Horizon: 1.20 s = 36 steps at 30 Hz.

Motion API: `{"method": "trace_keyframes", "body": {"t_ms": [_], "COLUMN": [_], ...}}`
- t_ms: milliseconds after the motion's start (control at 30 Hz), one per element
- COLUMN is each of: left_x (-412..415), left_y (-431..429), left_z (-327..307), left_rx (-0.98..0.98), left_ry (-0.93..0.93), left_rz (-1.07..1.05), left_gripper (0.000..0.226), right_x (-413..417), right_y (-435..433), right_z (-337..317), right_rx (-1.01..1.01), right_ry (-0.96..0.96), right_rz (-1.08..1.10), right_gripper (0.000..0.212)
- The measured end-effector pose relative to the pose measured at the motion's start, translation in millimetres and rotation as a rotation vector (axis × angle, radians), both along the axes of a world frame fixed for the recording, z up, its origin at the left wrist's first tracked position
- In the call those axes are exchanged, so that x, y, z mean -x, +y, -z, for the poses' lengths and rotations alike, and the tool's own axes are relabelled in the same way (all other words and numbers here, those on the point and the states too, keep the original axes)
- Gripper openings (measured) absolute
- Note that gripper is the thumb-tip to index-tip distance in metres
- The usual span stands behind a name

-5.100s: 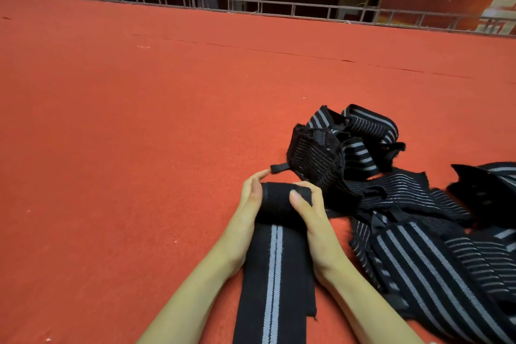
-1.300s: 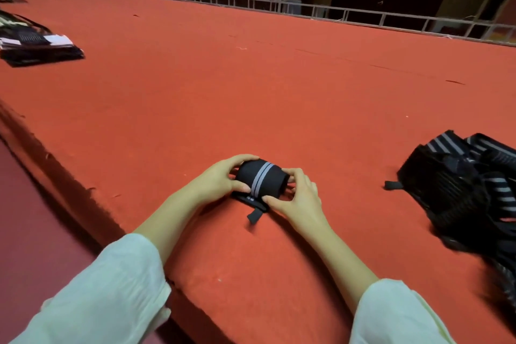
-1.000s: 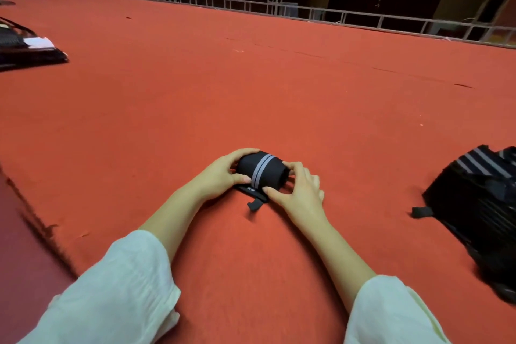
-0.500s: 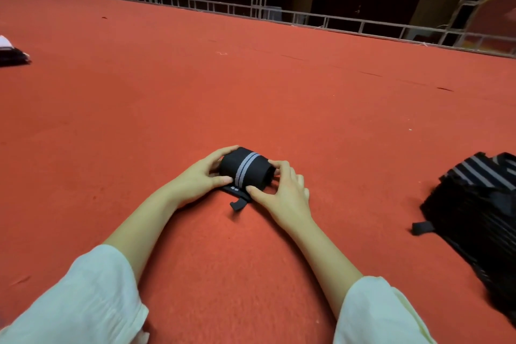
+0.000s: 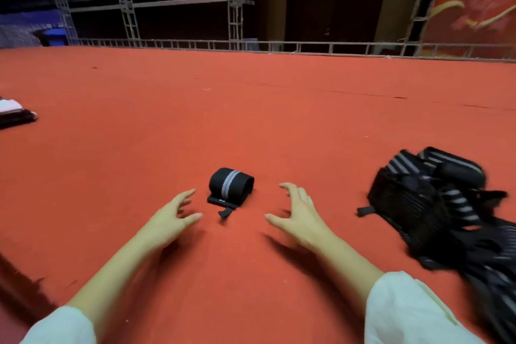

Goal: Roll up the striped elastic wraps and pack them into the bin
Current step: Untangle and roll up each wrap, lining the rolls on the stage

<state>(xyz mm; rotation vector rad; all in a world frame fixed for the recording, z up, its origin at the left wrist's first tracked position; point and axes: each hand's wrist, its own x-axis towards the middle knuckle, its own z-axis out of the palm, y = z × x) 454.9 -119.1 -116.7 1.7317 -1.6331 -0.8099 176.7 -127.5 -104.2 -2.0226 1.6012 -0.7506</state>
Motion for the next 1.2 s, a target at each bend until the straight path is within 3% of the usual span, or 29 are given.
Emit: {"method": "trace_keyframes", "body": {"t_ms": [133, 267, 567, 933, 1200], "left_x": [56, 143, 365, 551, 659], "left_y": [31, 52, 98, 124, 121], "left_z": [-43, -74, -97, -77, -71], "left_rx": [0.115, 0.165, 0.282, 0.376, 0.41], "left_ry": [-0.135, -0.233, -0.28, -0.341, -0.184], "left_rz": [0.087, 0.277, 0.626, 0.879, 0.864], "left_gripper": [0.05, 0.048, 0.044, 0.047, 0.053], "right_x": [70, 152, 347, 510, 563], "right_y": [38, 89, 210, 273, 244], "right_z": [-33, -65, -88, -68, -47], "right_rx": [0.039, 0.104, 0.097, -0.025, -0.089], "right_ry": [0.212, 0.356, 0.476, 0.474, 0.347], "right_rz": [0.039, 0.121, 0.389, 0.651, 0.674], "right_gripper": [0.066, 0.06, 0.054, 0.06, 0.069]}}
